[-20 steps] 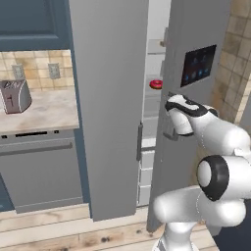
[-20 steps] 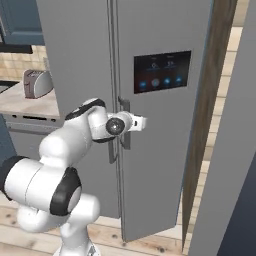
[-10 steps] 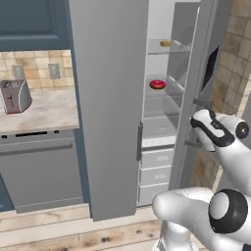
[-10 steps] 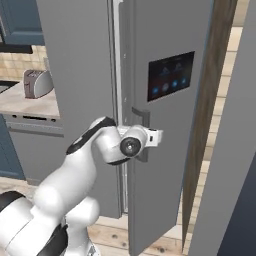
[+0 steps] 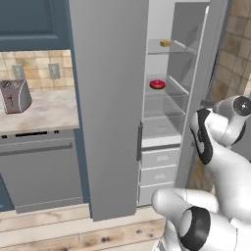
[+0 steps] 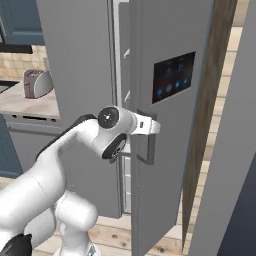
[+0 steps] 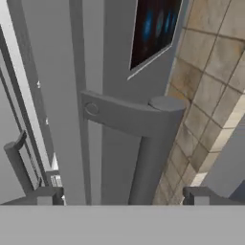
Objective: Take the cake and donut from the fridge and place them on the empty tray on the dining counter.
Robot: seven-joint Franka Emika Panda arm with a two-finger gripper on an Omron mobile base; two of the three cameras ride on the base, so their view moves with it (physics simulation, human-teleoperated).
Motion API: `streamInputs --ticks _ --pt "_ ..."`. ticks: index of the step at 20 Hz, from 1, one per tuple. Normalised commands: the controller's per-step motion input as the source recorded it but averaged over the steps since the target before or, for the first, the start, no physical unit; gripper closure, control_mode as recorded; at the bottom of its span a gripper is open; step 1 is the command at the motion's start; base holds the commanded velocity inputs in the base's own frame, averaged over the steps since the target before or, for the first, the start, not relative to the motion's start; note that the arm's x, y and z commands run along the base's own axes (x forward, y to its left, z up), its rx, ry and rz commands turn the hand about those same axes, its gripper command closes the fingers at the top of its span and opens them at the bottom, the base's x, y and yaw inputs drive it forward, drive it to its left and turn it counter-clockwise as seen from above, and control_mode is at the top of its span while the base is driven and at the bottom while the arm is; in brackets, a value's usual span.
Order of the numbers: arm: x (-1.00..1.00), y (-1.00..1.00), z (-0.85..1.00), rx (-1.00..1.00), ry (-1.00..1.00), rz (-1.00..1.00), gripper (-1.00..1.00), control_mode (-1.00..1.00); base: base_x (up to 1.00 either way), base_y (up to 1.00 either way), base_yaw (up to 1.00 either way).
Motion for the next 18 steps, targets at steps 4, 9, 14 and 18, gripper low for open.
streamInputs --ticks 4,9,14,18 --pt "-0.94 0.00 0.61 -0.02 0.16 -0.12 -1.00 -1.00 0.00 0.00 0.00" --pt "-0.92 0.53 0.11 -0.09 0.05 -0.07 -1.00 -1.00 0.00 0.00 0.00" --pt "-0.18 0.98 0.00 -0.16 0.03 -0.01 -1.00 -1.00 0.00 0.00 0.00" --pt "0.33 0.87 0.00 -0.16 0.28 0.03 -1.00 -1.00 0.00 0.00 0.00"
